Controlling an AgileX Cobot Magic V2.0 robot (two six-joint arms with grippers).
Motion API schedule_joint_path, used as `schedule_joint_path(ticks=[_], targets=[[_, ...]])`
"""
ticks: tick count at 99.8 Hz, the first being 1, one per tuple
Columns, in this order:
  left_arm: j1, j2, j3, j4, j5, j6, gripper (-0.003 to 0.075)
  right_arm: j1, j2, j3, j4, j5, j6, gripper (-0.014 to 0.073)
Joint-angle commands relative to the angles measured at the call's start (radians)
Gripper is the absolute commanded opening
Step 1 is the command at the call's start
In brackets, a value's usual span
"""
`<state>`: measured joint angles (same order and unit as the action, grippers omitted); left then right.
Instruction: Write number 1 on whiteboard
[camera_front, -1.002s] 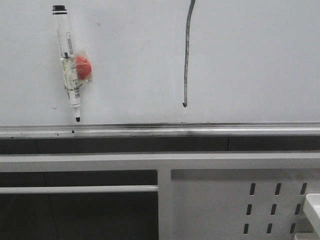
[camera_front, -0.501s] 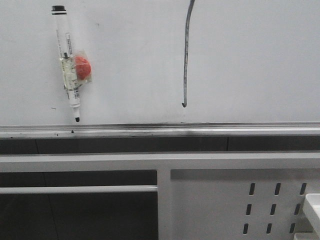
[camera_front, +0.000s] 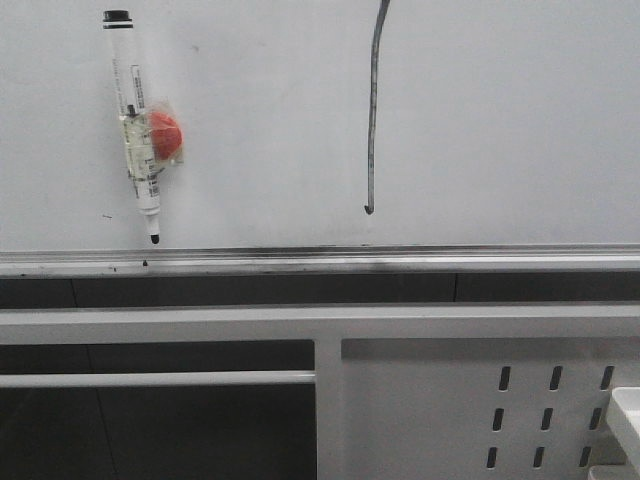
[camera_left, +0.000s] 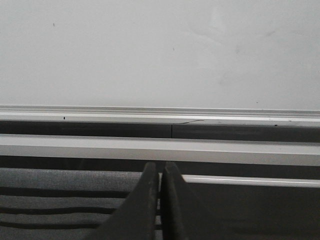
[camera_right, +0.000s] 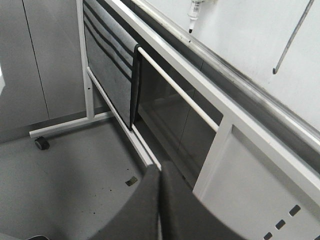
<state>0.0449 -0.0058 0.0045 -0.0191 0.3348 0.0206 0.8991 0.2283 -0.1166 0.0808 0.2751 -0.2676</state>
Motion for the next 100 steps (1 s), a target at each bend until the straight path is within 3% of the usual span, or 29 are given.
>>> schedule_joint_path(ticks=[1,16,31,37,49,60,75,100], targets=[[0.001,-0.022,0.035,0.001,-0.053,0.001,-0.002,-0.007,0.008,-0.024,0.0,-0.071,-0.001,-0.0069],[0.001,-0.022,0.035,0.001,-0.053,0.001,-0.002,-0.011,0.004,0.006,0.0,-0.099,0.012,-0.0069],[0.001,-0.022,0.035,0.001,-0.053,0.001,-0.002,-0.071,-0.036,0.147,0.0,-0.216,0.252,-0.0069],[0.001,-0.022,0.035,0.001,-0.053,0.001,-0.002,-0.113,-0.063,0.135,0.0,-0.113,0.254,-0.0069],[0.001,-0.022,0.035,0.001,-0.053,0.001,-0.002,-0.271,-0.152,0.14,-0.025,-0.106,0.254,-0.0069],[0.001,-0.022,0.035,0.001,-0.053,0.001,-0.002,-0.487,-0.261,0.14,-0.059,-0.054,0.254,-0.0069],[0.003,-0.022,0.035,-0.007,-0.055,0.001,-0.002,-0.74,-0.253,0.14,-0.093,-0.041,0.191,-0.0069],[0.003,-0.022,0.035,-0.007,-0.055,0.001,-0.002,-0.921,-0.259,0.138,-0.073,0.031,0.182,-0.0069]])
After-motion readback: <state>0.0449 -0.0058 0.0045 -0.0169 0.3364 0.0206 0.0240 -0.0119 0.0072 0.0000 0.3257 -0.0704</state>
